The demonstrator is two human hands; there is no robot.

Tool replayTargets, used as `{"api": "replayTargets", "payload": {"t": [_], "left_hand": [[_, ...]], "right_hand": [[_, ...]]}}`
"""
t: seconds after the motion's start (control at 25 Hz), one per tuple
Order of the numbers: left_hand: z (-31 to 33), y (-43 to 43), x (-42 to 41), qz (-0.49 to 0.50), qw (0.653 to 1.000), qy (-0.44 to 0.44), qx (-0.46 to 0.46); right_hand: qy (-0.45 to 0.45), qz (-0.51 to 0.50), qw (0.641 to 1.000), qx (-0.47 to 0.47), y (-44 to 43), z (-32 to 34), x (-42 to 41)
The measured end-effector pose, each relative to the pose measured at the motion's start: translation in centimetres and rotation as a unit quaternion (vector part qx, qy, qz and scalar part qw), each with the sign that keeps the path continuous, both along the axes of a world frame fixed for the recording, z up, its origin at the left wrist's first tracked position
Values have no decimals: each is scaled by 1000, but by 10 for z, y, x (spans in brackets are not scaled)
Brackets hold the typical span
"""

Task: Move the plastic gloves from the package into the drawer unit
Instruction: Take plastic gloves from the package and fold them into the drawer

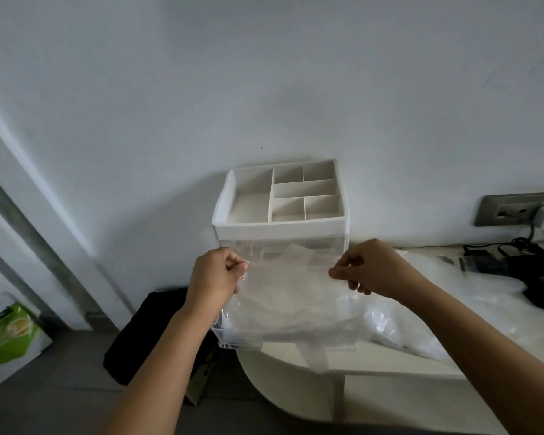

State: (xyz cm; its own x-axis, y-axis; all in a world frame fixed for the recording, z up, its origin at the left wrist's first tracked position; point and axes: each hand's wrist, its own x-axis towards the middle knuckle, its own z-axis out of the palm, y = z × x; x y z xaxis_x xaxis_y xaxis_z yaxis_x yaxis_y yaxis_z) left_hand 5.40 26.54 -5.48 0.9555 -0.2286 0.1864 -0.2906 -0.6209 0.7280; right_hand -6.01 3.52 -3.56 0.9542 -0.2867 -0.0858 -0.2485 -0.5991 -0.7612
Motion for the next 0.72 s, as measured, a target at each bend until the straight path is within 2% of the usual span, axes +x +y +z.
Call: {"api": "replayTargets", "payload": {"t": [0.16, 0.24, 0.32, 0.4, 0.44, 0.52, 0.56, 0.72], "left_hand": [[-1, -2, 0, 8, 998, -30, 48], [-2, -4, -1, 13, 997, -41, 71], [-4, -5, -1, 16, 994, -47, 94], [-4, -6, -2, 14, 992, -47, 114], [-4, -7, -3, 12, 991, -50, 126], [-2, -7, -7, 9, 986, -65, 150], [-1, -8, -8, 11, 985, -73, 158], [2, -6, -14, 27, 974, -95, 202]], "right_hand": [[-24, -61, 996, -60, 1, -5, -1], [-49, -111, 979, -163, 7, -3, -6], [-129, -133, 950, -253, 21, -2, -14], [-205, -49, 951, -228, 44, 1, -18], [-203, 21, 961, -188, 55, 1, -17], [-117, 145, 974, -131, 74, -6, -10], [-66, 179, 973, -133, 79, -11, -4], [71, 230, 953, -185, 77, -23, 17]]}}
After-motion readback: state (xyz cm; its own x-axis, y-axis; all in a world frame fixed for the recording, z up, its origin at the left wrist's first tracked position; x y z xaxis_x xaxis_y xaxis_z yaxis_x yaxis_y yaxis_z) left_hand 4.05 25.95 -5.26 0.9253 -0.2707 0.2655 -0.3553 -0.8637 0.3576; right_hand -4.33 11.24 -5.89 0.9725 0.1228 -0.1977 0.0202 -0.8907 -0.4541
